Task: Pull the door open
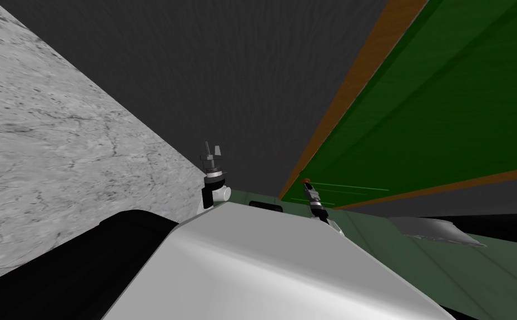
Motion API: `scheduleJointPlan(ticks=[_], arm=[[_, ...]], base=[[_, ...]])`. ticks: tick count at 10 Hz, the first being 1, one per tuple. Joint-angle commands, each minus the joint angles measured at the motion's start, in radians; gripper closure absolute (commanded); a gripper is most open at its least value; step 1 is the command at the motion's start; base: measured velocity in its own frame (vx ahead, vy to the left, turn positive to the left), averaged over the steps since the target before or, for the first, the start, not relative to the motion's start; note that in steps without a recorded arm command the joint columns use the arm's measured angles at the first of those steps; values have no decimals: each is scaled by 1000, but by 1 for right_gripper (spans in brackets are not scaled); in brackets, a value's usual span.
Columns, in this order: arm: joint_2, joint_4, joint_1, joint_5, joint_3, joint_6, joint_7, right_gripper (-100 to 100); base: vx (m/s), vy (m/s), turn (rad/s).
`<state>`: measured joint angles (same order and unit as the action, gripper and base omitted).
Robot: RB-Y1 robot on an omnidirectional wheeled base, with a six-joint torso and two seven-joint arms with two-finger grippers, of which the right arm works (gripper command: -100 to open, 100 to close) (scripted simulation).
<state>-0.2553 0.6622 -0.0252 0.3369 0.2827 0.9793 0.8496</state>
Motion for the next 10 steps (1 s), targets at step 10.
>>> scheduleJointPlan(ticks=[10], arm=[[-6, -1, 10, -89, -62, -11, -267, 100]], base=[[-34, -17, 32]])
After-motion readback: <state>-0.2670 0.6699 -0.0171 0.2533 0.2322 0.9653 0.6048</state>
